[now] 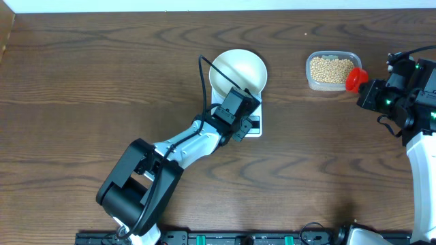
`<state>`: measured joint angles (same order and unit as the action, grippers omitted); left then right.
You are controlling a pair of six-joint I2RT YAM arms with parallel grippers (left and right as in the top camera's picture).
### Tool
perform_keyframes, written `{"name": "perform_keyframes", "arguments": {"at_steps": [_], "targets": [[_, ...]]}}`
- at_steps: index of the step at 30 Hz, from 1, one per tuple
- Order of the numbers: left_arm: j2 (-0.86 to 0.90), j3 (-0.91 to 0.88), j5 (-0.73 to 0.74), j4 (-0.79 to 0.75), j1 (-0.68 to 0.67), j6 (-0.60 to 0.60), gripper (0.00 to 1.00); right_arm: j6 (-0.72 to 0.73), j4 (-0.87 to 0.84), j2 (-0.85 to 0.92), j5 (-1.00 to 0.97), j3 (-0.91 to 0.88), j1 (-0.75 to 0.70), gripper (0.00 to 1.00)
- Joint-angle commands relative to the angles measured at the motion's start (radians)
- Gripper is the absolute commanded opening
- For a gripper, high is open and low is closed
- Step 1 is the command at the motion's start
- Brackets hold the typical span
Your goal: Scoop item into bowl and weigh 50g on scale
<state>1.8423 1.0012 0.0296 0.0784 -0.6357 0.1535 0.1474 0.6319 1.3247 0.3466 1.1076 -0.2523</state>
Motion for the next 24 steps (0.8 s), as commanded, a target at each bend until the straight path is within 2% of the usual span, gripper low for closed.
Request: {"name": "perform_keyframes", "arguments": {"at_steps": [1, 14, 18, 24], "targets": [[0.035, -0.042, -0.038, 0.033, -0.014, -0.016, 0.07, -0.016, 0.001, -0.004, -0.001, 0.004, -0.006, 0.01], [0.034, -0.042, -0.037, 0.037, -0.034, 0.000, 0.07, -0.023, 0.002, -0.004, -0.001, 0.004, -0.006, 0.01], [0.034, -0.042, 0.023, 0.049, -0.034, 0.049, 0.07, -0.023, 0.002, -0.004, -0.001, 0.004, -0.006, 0.01], [0.034, -0.042, 0.023, 0.055, -0.033, 0.049, 0.07, -0.023, 0.002, -0.004, -0.001, 0.004, -0.006, 0.01]]}}
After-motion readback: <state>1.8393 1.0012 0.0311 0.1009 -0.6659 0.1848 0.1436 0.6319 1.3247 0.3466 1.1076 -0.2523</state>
